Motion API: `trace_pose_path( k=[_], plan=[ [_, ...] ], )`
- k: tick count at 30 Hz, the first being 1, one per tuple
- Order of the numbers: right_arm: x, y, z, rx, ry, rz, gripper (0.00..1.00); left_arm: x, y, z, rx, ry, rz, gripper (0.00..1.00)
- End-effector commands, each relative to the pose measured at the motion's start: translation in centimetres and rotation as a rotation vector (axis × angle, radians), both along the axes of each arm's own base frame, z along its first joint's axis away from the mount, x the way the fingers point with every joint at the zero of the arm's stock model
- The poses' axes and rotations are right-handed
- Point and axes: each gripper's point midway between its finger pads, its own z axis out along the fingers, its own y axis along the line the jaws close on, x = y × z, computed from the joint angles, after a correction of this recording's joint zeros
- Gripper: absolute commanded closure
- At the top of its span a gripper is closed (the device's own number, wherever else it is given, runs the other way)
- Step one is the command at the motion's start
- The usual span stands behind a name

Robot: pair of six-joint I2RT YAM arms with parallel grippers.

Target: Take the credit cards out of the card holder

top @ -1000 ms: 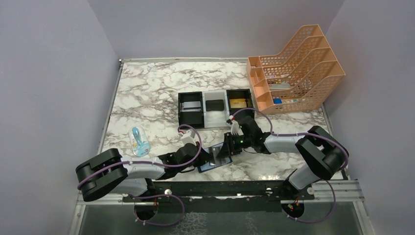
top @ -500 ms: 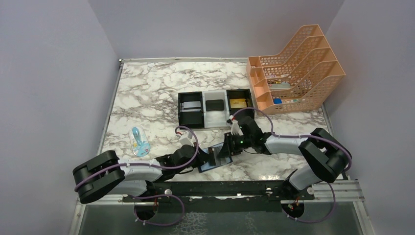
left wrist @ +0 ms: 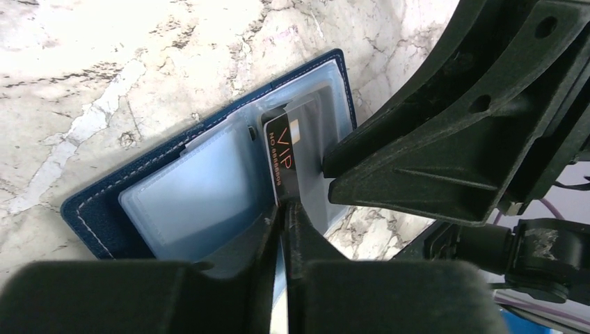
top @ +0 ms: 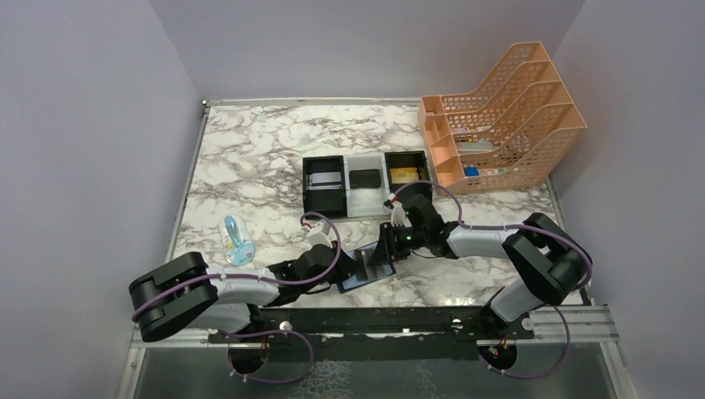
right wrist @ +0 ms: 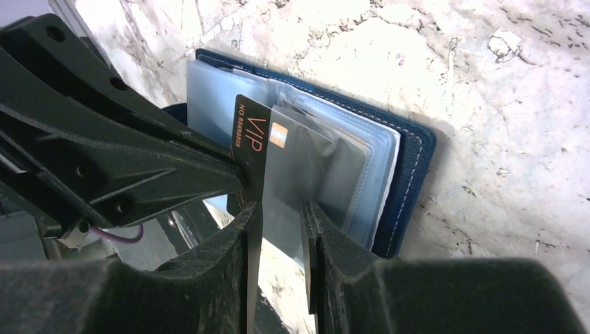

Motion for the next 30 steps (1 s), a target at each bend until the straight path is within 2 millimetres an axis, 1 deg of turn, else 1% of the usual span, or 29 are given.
trace_pose_path(
  k=[1, 3, 6, 11, 16, 19, 24, 30],
  plan=[
    [-0.5, -1.5, -2.9, -0.087, 0.032, -0.045, 0.71, -0.6, -0.7, 0.4, -0.010, 0.005, -0.047, 0.83],
    [-0.6, -1.7, -3.1, -0.089, 0.036, -0.051, 0.71, -0.7, -0.9, 0.5, -0.013, 0.008, -0.056, 0.80],
    [-0.8, -1.8, -3.5, -0.094, 0.045, -0.056, 0.71, -0.8, -1.3, 0.7, -0.020, 0.010, -0.069, 0.77],
    [-0.9, -2.0, -3.7, -0.098, 0.047, -0.061, 0.71, -0.9, -1.8, 1.0, -0.054, 0.012, -0.076, 0.77],
    [-1.0, -2.1, -3.5, -0.092, 0.042, -0.062, 0.71, -0.8, -2.0, 1.4, -0.085, 0.007, -0.070, 0.79],
    [-1.0, -2.1, -3.6, -0.093, 0.043, -0.064, 0.72, -0.7, -1.9, 1.5, -0.097, 0.007, -0.057, 0.84],
    [-0.5, -2.4, -3.5, -0.116, 0.023, -0.085, 0.72, -0.6, -0.9, 1.3, -0.106, 0.009, -0.014, 0.99],
    [0.7, -2.8, -2.7, -0.155, -0.037, -0.107, 0.72, -0.8, 0.3, 1.6, -0.098, 0.003, 0.004, 1.00]
  ],
)
